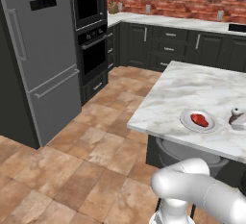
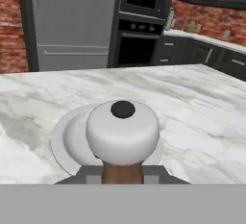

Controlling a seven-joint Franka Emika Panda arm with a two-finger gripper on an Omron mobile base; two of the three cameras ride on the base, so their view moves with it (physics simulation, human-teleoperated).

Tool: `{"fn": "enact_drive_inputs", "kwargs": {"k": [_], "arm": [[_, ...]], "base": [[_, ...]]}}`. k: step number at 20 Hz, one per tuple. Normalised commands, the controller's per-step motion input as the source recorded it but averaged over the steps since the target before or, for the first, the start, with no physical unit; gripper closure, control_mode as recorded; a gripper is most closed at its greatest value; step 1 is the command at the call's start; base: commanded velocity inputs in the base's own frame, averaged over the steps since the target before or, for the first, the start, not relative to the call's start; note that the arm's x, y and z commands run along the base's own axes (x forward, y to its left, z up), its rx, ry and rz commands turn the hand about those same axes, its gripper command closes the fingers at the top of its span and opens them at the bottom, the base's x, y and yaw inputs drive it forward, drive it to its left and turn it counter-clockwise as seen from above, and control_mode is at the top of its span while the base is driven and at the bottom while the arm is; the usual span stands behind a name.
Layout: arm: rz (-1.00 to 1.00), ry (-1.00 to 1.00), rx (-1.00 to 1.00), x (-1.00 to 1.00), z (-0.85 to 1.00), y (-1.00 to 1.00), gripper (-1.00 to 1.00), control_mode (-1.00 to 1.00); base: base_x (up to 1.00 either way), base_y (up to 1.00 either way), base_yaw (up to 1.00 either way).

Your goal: Retrieve the shaker from the cabinet and place it next the steak on a plate on the dining table.

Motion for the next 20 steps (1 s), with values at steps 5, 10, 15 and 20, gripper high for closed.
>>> {"fn": "enact_drive_inputs", "kwargs": {"k": [5,10,15,20], "arm": [[0.00,0.02,0.00,0.29,-0.26,-0.35,1.00,-1.00],[0.00,0.02,0.00,0.27,-0.25,-0.35,1.00,-1.00],[0.00,0.01,0.00,0.26,-0.29,-0.33,1.00,-1.00],[0.00,0.01,0.00,0.24,-0.32,-0.29,1.00,-1.00]], "base": [[0.00,0.00,0.00],[0.00,0.00,0.00],[0.00,0.00,0.00],[0.00,0.00,0.00]]}}
